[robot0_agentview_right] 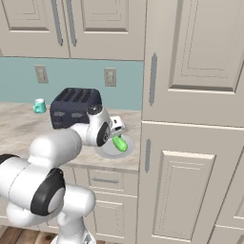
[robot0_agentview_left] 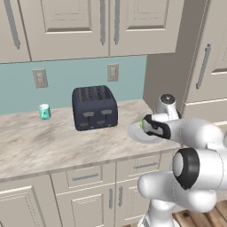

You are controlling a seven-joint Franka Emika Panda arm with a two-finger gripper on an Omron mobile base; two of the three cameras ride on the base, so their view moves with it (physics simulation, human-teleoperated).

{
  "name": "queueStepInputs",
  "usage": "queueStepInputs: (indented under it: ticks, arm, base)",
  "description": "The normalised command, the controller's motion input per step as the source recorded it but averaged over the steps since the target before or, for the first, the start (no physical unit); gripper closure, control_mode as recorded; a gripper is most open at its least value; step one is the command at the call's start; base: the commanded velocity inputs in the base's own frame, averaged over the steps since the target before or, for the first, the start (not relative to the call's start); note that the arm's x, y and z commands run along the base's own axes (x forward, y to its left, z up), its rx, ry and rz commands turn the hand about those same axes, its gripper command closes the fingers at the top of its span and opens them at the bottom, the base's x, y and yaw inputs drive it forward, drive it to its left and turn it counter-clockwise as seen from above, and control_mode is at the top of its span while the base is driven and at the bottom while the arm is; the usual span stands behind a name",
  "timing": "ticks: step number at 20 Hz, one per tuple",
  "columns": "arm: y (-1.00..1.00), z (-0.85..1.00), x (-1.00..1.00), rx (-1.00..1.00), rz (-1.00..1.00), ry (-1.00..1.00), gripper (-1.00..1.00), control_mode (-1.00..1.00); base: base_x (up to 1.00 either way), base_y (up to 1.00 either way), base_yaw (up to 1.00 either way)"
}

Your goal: Pick the corn from the counter and place it in the microwave. Then turn on the microwave.

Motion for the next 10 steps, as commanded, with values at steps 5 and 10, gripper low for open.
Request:
queueStepInputs:
  ticks: [5, 10]
  arm:
    - [-0.03, -0.2, 0.14, 0.0, 0.0, 0.0, -1.0, -1.0]
    - [-0.06, -0.24, 0.11, 0.0, 0.0, 0.0, -1.0, -1.0]
  base:
    - [0.0, 0.0, 0.0]
    - [0.0, 0.0, 0.0]
